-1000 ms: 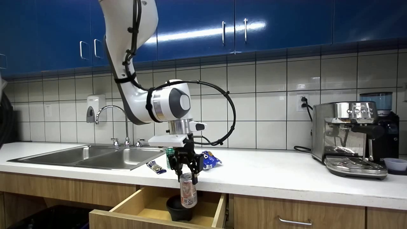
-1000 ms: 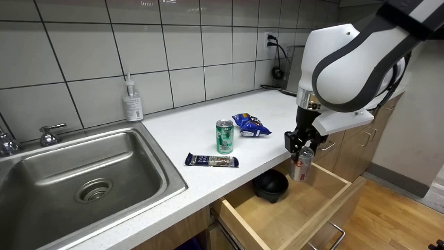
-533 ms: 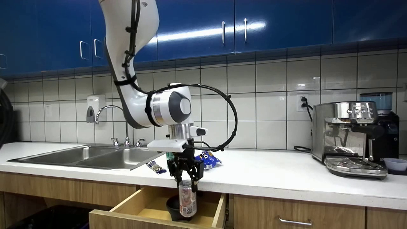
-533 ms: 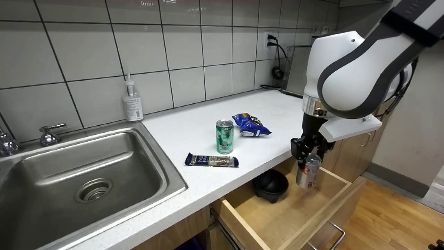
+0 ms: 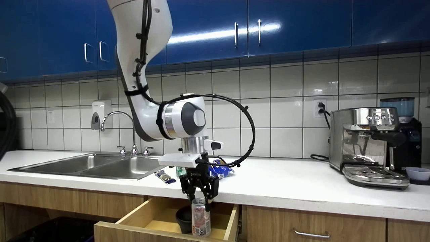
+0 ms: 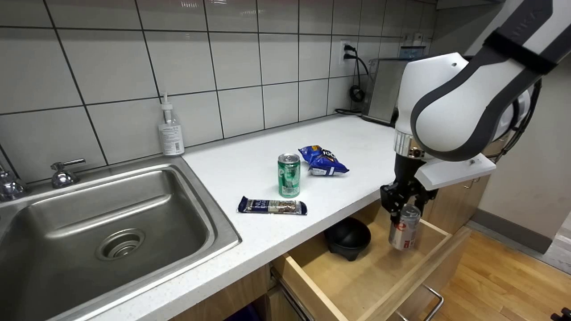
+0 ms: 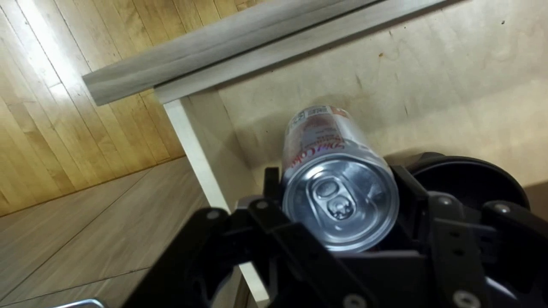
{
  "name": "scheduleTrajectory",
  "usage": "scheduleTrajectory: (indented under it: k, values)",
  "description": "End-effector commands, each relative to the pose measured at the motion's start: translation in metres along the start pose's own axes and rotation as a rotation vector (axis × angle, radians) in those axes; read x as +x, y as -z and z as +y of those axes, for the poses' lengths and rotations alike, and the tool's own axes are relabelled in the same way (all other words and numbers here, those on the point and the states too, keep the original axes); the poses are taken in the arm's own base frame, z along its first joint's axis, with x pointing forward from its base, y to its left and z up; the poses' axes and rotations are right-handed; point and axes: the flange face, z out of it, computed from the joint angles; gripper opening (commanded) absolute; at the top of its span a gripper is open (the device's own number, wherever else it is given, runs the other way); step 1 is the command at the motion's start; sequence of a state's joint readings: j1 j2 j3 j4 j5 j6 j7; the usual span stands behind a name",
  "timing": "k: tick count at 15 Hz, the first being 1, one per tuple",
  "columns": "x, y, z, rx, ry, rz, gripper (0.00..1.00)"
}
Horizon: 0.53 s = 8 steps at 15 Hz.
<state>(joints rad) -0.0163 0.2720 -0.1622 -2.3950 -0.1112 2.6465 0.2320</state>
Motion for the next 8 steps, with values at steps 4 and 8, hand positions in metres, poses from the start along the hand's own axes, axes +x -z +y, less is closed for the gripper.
scheduleTrajectory:
  k: [4,8]
  values:
    - [0.014,-0.013,0.009,-0.002,-0.040,-0.016,0.38]
    - [0.023,-0.022,0.008,0.004,-0.059,-0.031,0.38]
